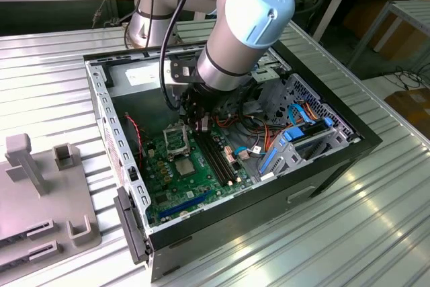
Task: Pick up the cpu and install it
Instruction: 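Install the first cpu locking lever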
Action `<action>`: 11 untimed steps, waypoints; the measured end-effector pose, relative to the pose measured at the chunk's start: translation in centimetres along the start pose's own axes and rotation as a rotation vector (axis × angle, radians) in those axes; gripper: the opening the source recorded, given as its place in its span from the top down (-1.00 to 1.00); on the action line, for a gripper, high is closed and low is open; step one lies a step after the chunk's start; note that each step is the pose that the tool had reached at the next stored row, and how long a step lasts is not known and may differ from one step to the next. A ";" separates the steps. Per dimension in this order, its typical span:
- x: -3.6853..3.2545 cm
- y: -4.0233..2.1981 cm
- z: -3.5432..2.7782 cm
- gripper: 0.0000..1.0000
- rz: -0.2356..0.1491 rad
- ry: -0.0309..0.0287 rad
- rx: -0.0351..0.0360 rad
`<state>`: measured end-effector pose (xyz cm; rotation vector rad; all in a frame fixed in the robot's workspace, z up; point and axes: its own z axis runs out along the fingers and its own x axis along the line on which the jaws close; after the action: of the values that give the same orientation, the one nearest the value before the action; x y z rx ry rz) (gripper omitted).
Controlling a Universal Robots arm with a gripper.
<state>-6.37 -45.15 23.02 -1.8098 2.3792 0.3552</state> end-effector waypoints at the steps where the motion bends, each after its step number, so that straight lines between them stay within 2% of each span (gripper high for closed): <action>1: 0.00 0.02 -0.04 0.79 -0.001 0.0007 0.0000; 11: 0.01 0.20 -0.37 0.79 -0.004 0.0069 0.0006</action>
<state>-6.55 -45.20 23.39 -1.8186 2.3792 0.3483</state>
